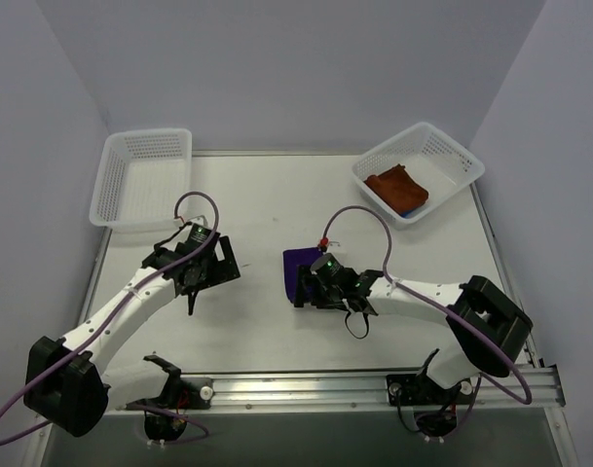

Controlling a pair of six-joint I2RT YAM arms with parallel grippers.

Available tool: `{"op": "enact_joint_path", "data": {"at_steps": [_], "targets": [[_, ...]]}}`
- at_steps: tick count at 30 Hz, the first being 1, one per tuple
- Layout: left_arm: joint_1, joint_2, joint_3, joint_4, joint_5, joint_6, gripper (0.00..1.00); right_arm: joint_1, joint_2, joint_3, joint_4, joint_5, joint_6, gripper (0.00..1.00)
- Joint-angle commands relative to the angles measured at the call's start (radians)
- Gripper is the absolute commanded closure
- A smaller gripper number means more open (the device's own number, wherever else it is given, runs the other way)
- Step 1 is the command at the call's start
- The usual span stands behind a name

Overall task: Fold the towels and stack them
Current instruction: Neatly place the folded towel into the bin

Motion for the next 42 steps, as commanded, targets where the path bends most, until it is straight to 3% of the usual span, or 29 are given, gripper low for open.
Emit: {"op": "enact_joint_path", "data": {"at_steps": [1,8,12,21,25,37,42], "targets": [[0.013,-0.044,0.032,-0.035,-0.027,0.021,0.06,-0.071,0.034,0.066,-0.043,0.051,-0.046,0.00],[0.027,-0.075,0.030,-0.058,-0.051,0.020,0.06,-0.209,0.115,0.127,0.066,-0.061,-0.165,0.00],[0.038,-0.072,0.027,-0.060,-0.050,0.017,0.06,-0.277,0.259,0.210,0.163,-0.169,-0.282,0.00],[0.044,-0.093,0.015,-0.072,-0.036,0.003,0.06,-0.367,0.500,0.568,0.146,-0.249,-0.475,0.00],[0.047,-0.110,0.009,-0.081,-0.044,-0.002,0.06,-0.366,0.496,0.655,0.060,-0.200,-0.506,0.00],[0.050,-0.107,0.001,-0.072,-0.045,0.004,0.06,-0.309,0.408,0.526,-0.073,0.064,-0.344,0.02],[0.052,-0.105,-0.008,-0.058,-0.033,0.003,0.06,-0.274,0.440,0.527,-0.121,0.121,-0.272,0.17]]}}
